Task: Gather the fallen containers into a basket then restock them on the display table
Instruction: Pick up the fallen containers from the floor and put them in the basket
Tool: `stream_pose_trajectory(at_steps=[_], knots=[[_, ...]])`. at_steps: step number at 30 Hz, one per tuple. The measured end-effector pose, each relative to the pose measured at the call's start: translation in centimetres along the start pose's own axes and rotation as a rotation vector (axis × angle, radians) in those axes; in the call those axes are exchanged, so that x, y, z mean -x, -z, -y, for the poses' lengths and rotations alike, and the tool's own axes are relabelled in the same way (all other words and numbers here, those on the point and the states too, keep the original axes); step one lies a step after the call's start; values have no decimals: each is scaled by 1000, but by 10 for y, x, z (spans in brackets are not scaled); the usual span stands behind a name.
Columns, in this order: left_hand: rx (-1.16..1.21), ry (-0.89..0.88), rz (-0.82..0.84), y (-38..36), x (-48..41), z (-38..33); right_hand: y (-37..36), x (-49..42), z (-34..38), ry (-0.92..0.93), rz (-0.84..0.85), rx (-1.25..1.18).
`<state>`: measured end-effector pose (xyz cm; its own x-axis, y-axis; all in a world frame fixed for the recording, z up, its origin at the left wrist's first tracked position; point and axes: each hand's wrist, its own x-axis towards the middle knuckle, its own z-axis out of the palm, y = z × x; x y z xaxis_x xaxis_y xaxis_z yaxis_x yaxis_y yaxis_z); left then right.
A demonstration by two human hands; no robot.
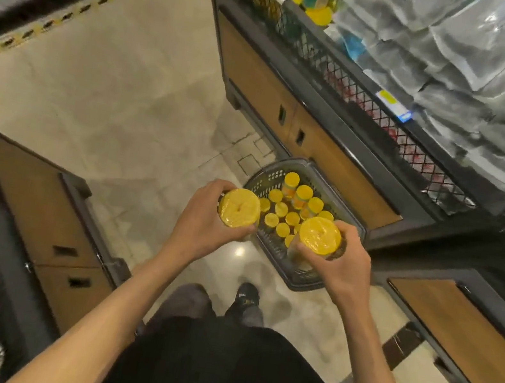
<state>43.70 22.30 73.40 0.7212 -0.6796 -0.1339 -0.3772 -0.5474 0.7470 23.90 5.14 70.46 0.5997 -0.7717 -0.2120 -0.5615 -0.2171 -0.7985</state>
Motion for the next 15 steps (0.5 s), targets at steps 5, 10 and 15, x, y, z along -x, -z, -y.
stream_pose_trajectory(at_steps=[5,10,15], knots=[[-50,-18,152,-4,-61,15,-15,-30,4,-27,-59,14],[-105,-112,358,-21,-132,40,-43,-54,0,-162,-167,49],[-228,-218,553,-47,-204,65,-89,-82,-9,-310,-214,35]])
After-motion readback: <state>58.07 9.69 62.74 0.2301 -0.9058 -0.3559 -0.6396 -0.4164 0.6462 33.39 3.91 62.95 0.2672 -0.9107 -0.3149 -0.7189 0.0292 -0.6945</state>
